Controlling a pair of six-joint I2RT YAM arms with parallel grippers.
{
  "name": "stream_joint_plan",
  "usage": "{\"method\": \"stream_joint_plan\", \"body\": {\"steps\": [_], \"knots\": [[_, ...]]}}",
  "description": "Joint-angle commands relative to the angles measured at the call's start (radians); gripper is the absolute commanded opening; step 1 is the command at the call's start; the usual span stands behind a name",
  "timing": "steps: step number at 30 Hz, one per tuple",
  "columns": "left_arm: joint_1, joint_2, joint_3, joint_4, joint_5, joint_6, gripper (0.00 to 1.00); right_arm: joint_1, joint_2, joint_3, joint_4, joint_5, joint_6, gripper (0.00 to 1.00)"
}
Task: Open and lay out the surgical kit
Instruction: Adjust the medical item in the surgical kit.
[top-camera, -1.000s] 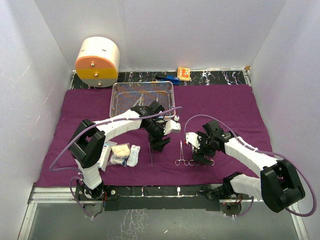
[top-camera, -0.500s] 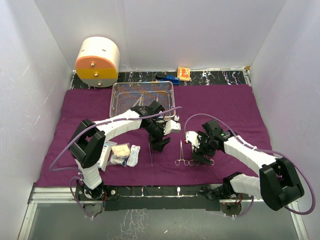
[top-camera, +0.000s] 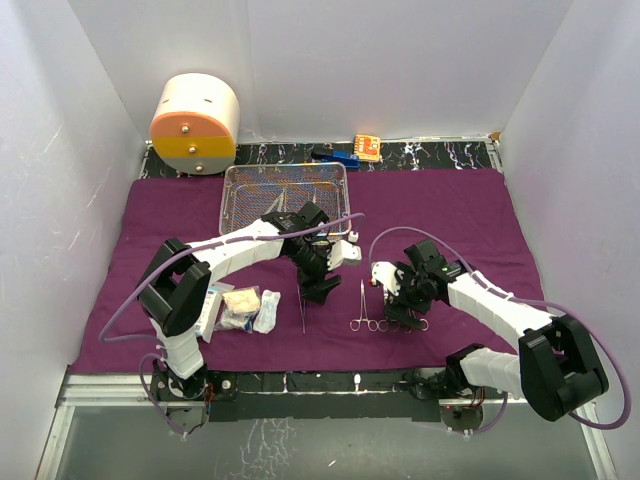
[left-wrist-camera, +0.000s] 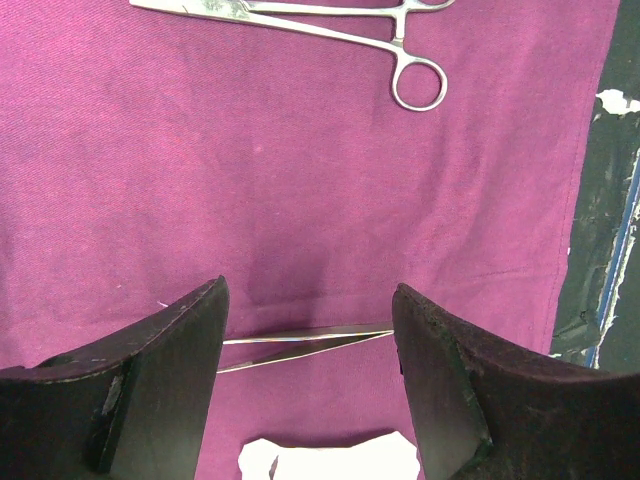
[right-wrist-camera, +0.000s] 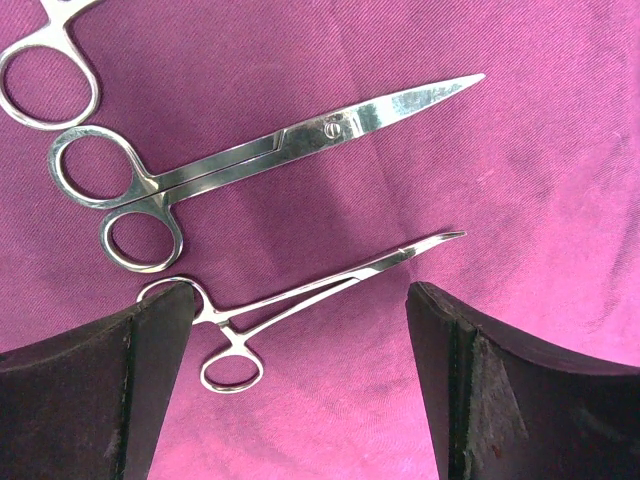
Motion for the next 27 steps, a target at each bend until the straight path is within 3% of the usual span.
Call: {"method": "stream_joint_plan", "body": {"steps": [1,27], "knots": [[0.006,-0.066,-0.012,-0.007,0.040,0.012,0.65,0.004,0.014,0.007,0.098,0.033,0.006,0.86],[0.006,-0.061,-0.010,-0.011,0.048,0.012,0.65,-0.061,-0.013,0.023,0.093,0.006,0.014,0.81]]}}
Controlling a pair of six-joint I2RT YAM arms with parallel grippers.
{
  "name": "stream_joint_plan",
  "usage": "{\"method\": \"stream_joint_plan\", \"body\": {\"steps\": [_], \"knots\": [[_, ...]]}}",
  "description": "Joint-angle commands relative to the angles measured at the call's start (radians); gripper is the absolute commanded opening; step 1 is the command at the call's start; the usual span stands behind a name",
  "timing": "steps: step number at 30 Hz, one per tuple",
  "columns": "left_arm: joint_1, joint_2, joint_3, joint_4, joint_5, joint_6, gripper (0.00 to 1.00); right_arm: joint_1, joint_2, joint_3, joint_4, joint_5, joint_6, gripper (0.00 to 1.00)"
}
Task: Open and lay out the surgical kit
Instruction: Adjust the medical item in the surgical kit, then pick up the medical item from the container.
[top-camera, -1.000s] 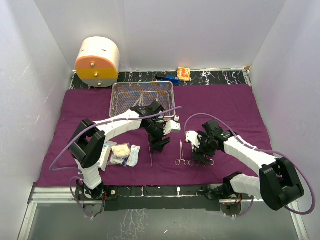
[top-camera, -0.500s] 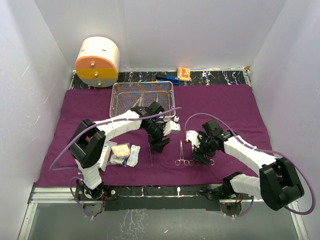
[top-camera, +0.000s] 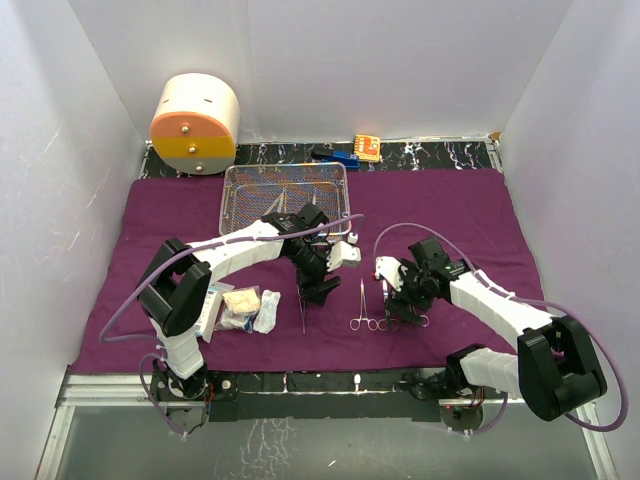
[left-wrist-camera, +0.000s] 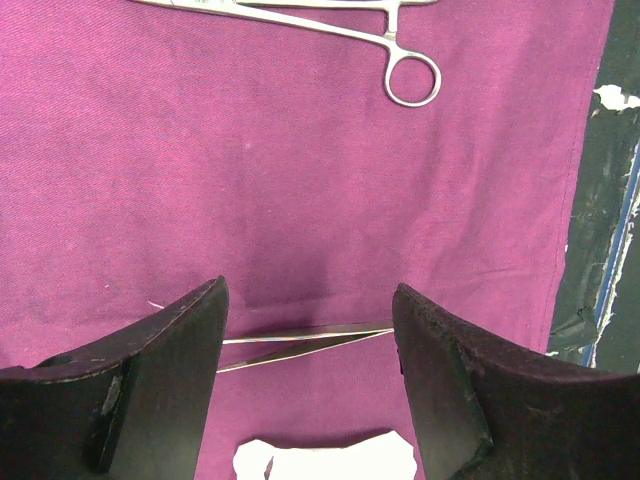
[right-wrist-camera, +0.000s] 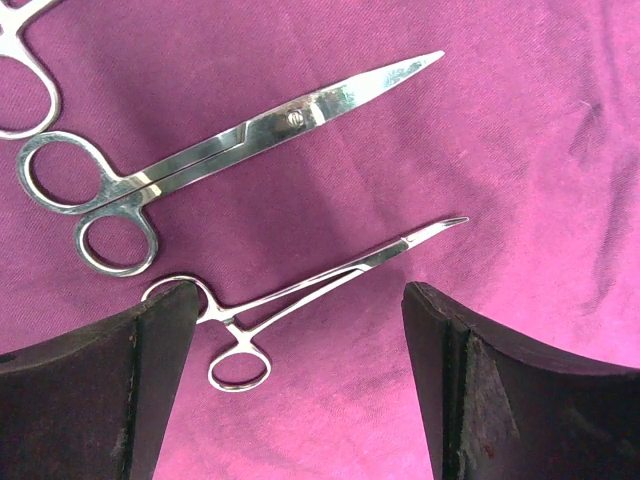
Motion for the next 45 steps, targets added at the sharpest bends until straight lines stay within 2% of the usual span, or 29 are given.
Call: {"method": "stream_joint_plan", "body": {"steps": [1,13,20,24,28,33,38,45], "knots": [[0.006,-0.060,0.001,-0.011,0.044,0.013,0.65,-0.017,-0.013,0.023,0.070,0.001,-0.012,0.81],[0.006,-0.057,-0.001,-0.012,0.043,0.014,0.66,-0.017,-0.001,0.052,0.001,-0.052,-0.034,0.85],[0.006,-0.058,-0.004,-0.007,0.044,0.015,0.66,-0.029,-0.064,0.105,-0.052,-0.045,-0.021,0.86],[0.006,-0.063,-0.004,-0.007,0.042,0.016,0.66,-0.117,-0.055,0.135,-0.062,-0.060,-0.031,0.85],[0.006,-0.073,-0.011,-0.005,0.039,0.016,0.66,-0.281,0.003,0.158,-0.078,-0.116,-0.101,0.83],[0.006,-0.083,-0.018,0.001,0.039,0.017,0.66,-0.430,0.062,0.143,-0.088,-0.098,-0.199,0.81],[0.006,-0.084,-0.018,0.003,0.035,0.019,0.66,-0.485,0.074,0.108,-0.098,-0.047,-0.260,0.80],[0.006,-0.090,-0.025,0.010,0.037,0.020,0.66,-0.497,0.109,0.043,-0.108,0.033,-0.311,0.79]]}}
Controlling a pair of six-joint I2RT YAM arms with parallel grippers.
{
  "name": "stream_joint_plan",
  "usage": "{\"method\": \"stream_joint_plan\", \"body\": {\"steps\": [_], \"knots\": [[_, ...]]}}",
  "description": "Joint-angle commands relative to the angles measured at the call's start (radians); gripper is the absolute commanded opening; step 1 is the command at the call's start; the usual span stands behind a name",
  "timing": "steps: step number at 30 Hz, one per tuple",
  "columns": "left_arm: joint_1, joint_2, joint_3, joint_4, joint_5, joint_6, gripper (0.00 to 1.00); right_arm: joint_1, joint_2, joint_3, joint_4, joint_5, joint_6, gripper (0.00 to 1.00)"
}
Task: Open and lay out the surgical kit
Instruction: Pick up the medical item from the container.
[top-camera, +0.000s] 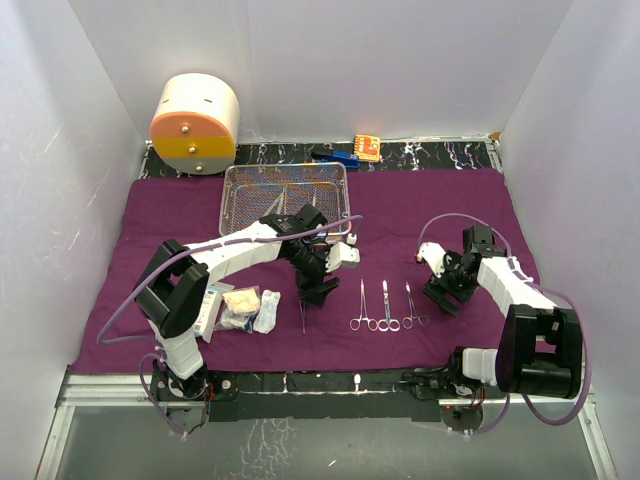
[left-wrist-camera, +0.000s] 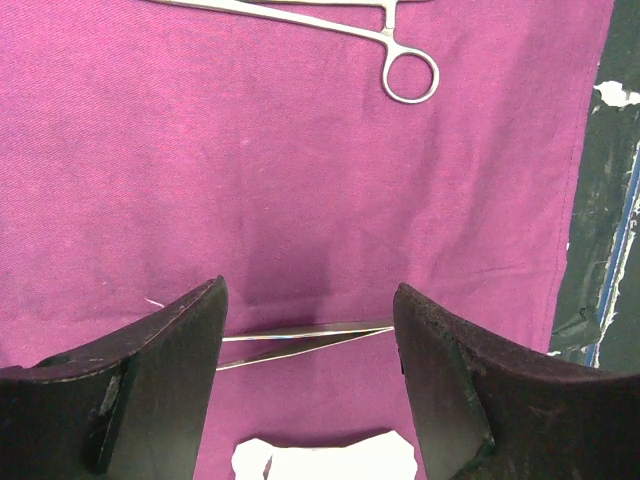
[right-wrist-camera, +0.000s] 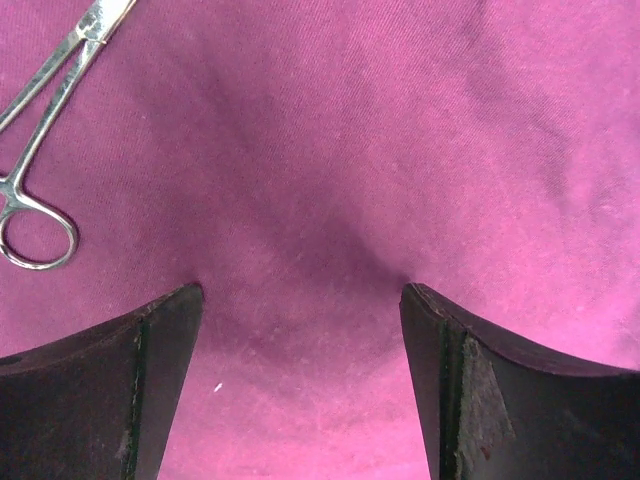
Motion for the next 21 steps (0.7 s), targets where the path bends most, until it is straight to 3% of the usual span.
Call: {"method": "stream_joint_plan", "body": {"steps": [1,13,21], "knots": [[0.006,-0.073,-0.003,-0.006,0.038,0.017,0.66,-0.005,0.028,-0.028,-0.013,0.053,-0.066,0.79],[0.006,-0.079,-0.002,-0.008,0.033,0.015,0.66,-0.004,0.007,-0.037,-0.070,0.090,-0.112,0.78],[0.006,-0.090,0.012,-0.020,0.033,0.009,0.66,-0.005,0.015,0.041,-0.086,0.070,-0.100,0.79]]}}
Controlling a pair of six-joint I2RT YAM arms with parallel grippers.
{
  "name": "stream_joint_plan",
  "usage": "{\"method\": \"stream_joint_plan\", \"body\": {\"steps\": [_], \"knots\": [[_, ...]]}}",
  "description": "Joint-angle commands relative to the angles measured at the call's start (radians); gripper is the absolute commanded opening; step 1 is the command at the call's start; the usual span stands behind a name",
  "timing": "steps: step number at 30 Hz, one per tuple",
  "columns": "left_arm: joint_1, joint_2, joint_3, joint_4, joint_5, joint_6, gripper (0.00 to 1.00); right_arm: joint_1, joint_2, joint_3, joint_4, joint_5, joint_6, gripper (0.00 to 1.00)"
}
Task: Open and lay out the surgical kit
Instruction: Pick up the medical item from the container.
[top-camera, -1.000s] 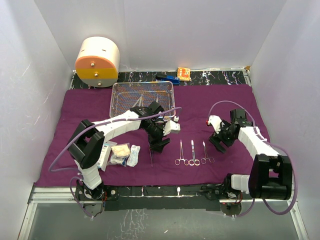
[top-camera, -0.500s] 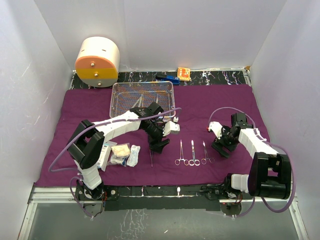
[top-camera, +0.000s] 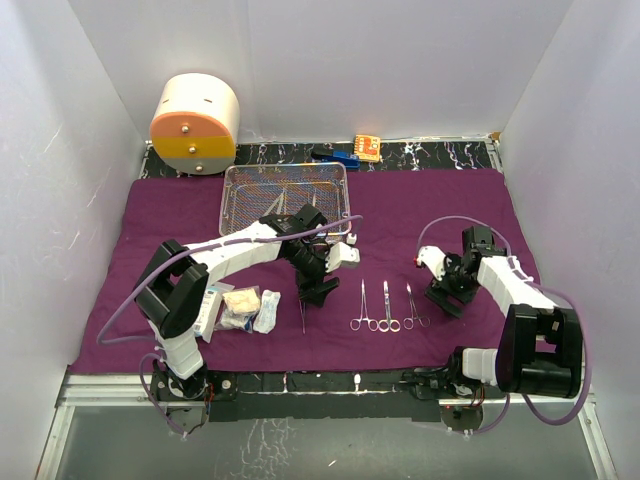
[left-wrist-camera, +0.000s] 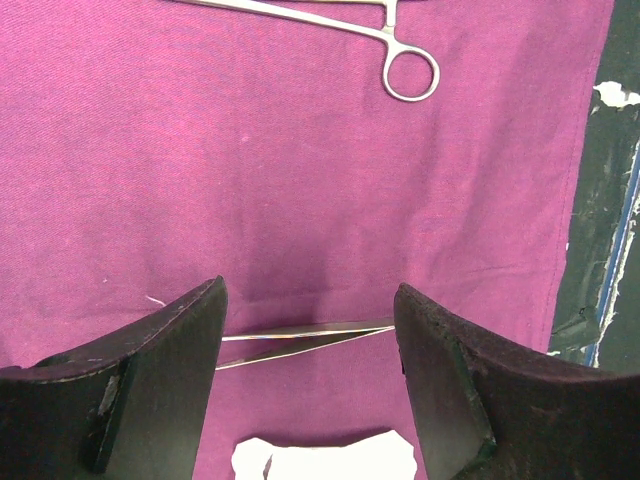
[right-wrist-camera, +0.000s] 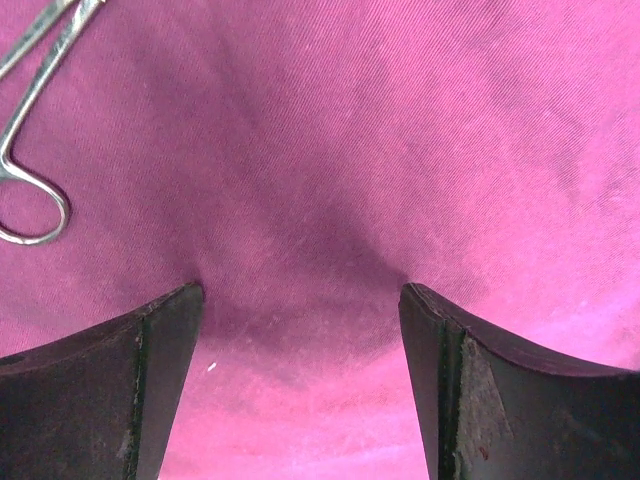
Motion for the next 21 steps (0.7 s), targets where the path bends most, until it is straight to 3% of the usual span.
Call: {"method": "stream_joint_plan", "body": {"steps": [1,7,12,21], "knots": [[0.006,-0.091,0.019,-0.023,0.035,0.006,0.66,-0.005,0.016,0.065,-0.060,0.023,-0.036,0.79],[0.042,-0.094,0.117,-0.053,0.026,-0.072,0.68,-0.004,0.053,0.236,-0.136,-0.163,0.054,0.83],[0.199,-0.071,0.242,-0.015,-0.006,-0.258,0.69,-0.003,0.110,0.412,-0.140,-0.276,0.194,0.88],[0.330,0.077,0.396,0.106,-0.284,-0.405,0.74,-0.002,0.232,0.700,-0.040,-0.348,0.521,0.98]]}}
